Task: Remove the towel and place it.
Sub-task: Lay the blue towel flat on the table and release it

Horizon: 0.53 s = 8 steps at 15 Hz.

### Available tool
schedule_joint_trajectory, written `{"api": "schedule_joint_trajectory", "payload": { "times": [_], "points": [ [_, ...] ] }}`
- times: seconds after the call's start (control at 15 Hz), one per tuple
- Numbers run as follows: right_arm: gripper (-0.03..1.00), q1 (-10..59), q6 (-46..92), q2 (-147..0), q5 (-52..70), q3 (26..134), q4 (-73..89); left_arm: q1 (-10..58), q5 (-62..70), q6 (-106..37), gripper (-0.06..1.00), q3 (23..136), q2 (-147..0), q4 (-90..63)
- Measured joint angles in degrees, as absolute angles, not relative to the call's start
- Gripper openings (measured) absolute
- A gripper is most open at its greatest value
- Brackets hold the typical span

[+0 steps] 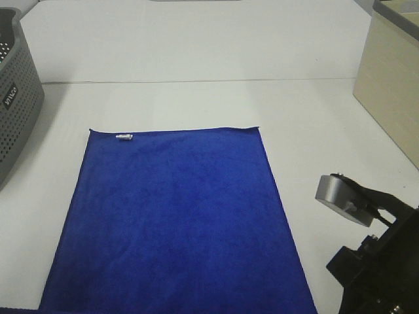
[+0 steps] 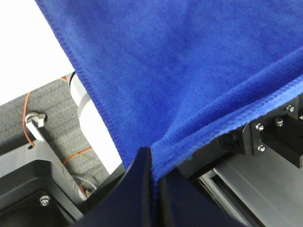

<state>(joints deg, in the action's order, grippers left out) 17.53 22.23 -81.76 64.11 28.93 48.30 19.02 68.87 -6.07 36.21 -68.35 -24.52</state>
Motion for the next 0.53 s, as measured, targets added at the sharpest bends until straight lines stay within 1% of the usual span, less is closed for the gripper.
{"api": "schedule_joint_trajectory", "payload": {
  "times": [0.27, 0.53],
  "points": [
    [0.02, 17.5, 25.0, -90.9, 62.7, 28.9, 48.4, 19.0, 68.7, -6.1, 0.00, 36.2, -76.4, -25.1],
    [0.02, 17.5, 26.3, -96.1, 61.7, 29.2, 48.4, 19.0, 68.6, -8.5, 0.00, 36.2, -85.1, -25.8]
  ]
}}
